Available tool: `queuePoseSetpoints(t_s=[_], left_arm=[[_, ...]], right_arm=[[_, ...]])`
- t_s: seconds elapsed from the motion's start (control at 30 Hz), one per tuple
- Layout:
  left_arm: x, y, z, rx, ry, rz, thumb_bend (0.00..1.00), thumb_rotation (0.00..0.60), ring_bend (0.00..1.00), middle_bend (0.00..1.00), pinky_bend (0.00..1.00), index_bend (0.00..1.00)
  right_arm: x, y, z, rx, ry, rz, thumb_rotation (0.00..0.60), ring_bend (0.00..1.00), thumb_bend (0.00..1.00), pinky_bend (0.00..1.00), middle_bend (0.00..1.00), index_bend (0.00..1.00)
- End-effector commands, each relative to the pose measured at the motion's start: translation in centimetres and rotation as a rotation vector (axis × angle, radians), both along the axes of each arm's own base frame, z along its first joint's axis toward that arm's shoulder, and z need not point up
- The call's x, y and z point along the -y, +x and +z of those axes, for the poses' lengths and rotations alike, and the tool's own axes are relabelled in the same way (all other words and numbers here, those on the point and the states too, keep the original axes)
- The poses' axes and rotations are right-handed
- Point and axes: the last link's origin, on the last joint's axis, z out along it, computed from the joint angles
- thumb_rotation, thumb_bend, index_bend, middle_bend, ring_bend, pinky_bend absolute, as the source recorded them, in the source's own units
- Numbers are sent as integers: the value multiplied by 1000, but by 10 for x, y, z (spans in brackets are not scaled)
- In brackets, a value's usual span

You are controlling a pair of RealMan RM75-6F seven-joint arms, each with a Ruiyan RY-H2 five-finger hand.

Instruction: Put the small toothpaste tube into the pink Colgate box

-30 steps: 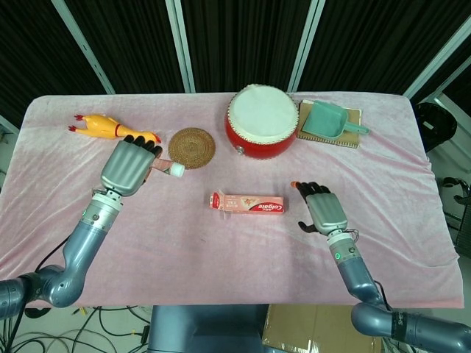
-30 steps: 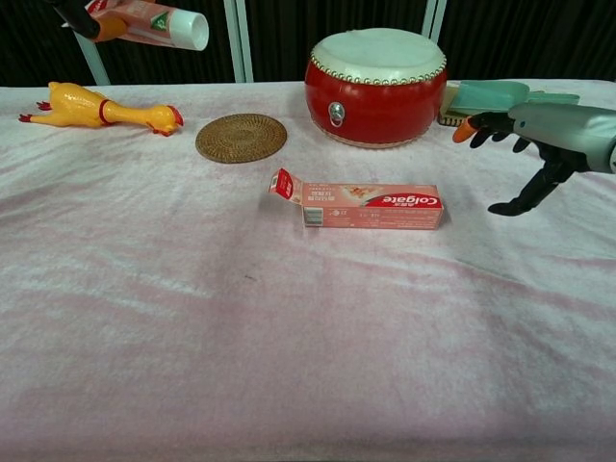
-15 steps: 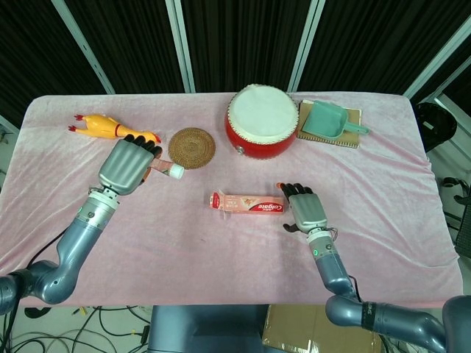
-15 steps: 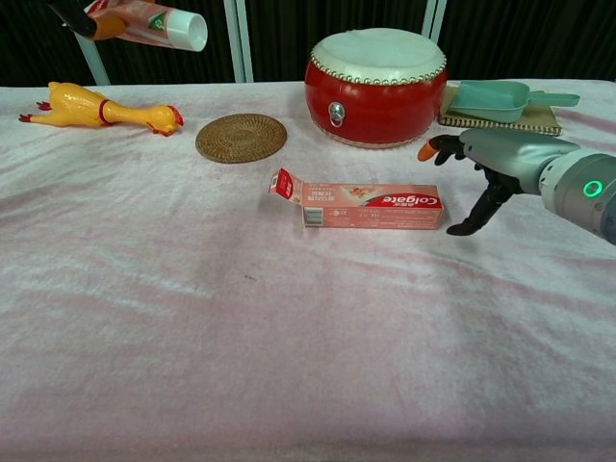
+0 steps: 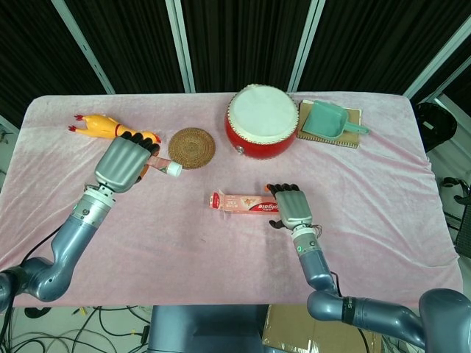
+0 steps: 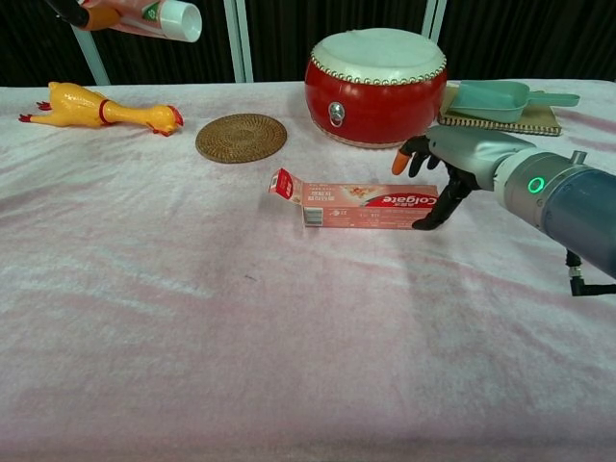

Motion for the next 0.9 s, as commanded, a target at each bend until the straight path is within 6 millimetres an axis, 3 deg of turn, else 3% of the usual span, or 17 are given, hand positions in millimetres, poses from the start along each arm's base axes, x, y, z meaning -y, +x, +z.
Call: queuePoseSetpoints(t_s=[0.03,0.23,0.77,0.9], left_arm=[[-1,-1,1,1,0,1,419,600,339,428,420,497],[-3,-4,3,2,-1,6,419,600,339,428,420,497],[-7,-10,3,4,1,16,419,600,339,428,420,497],[-6,-9,3,6,0,15,419,600,339,428,420,497]], right_arm=[[3,3,-4,-8,0,-4,600,197,131,191,245,253],[7,7,-10,-18,0,1,600,227,231,211,281,316],[9,5,-17,-26,1,-7,600,292,236,274,348,369],[9,2,-16,-25,0,-15,600,361,236,344,417,428]])
